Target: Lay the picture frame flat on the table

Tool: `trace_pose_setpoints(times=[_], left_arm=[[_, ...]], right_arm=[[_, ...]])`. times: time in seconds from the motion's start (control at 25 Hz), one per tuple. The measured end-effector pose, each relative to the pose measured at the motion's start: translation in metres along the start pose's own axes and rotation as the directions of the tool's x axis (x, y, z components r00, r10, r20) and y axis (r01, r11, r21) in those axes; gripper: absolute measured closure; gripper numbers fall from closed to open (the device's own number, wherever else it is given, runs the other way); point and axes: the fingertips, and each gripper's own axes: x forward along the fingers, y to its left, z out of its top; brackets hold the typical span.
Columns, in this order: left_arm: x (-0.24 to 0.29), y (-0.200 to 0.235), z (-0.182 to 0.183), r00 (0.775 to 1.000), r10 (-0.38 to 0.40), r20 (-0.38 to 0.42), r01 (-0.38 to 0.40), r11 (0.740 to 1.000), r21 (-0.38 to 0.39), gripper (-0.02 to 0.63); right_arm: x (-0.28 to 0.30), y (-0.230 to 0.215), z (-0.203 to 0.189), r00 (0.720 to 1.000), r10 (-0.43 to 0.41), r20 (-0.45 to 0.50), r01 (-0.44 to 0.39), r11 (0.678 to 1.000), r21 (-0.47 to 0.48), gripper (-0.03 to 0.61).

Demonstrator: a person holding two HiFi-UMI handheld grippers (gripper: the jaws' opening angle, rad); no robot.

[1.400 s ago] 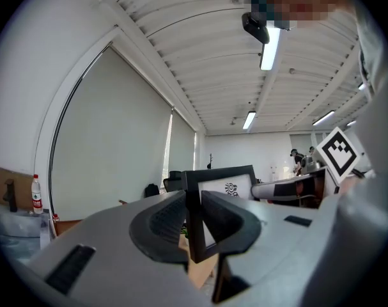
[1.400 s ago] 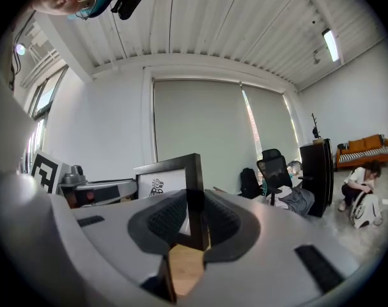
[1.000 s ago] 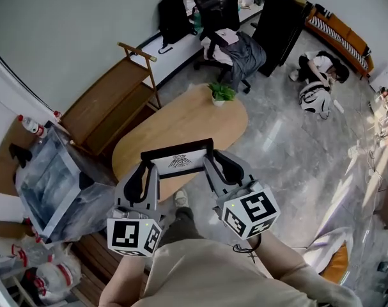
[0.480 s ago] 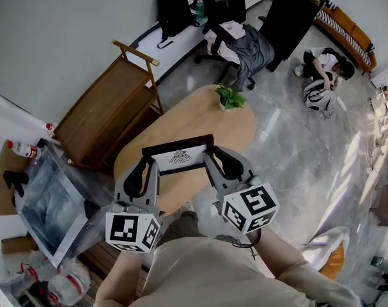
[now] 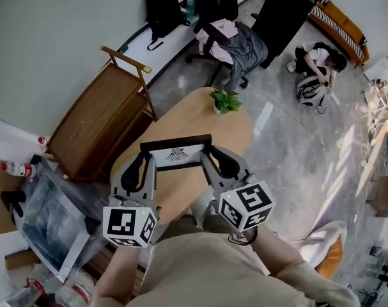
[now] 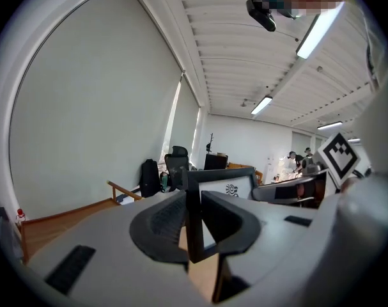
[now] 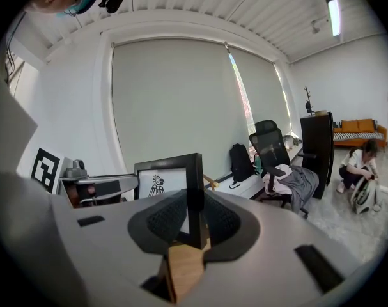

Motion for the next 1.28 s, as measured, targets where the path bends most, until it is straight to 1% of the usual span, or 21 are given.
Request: trace_pose_setpoints(times=[0.28, 0.56, 0.84, 1.04, 1.28], left_arm=[[0.031, -0.014, 0.003, 0.999, -0.029, -0.025, 0.029, 1.0, 0.007, 0.541], [0.065, -0.021, -0.005, 0.998, -0.02, -0.058, 0.02, 1.0, 0.0, 0.541], [0.119, -0.014, -0.025, 0.997, -0.018, -0.081, 0.015, 0.999, -0.046, 0.543], [0.175, -0.008, -0.058, 0.989, -0.042, -0.142, 0.03, 0.996, -0.082, 0.542], [0.246, 0.005, -0.124, 0.969, -0.057, -0.239, 0.021, 0.989, -0.149, 0.545]], right_arm=[[0.006, -0.033, 0.003, 1.0, -0.029, -0.009, 0.03, 0.999, 0.031, 0.515], [0.016, -0.066, -0.003, 0.999, -0.036, -0.036, 0.037, 0.998, 0.048, 0.515], [0.055, -0.112, -0.015, 0.994, -0.065, -0.083, 0.072, 0.994, 0.084, 0.517], [0.089, -0.156, -0.039, 0.986, -0.09, -0.141, 0.107, 0.988, 0.115, 0.517], [0.136, -0.21, -0.099, 0.965, -0.102, -0.243, 0.147, 0.974, 0.173, 0.517]])
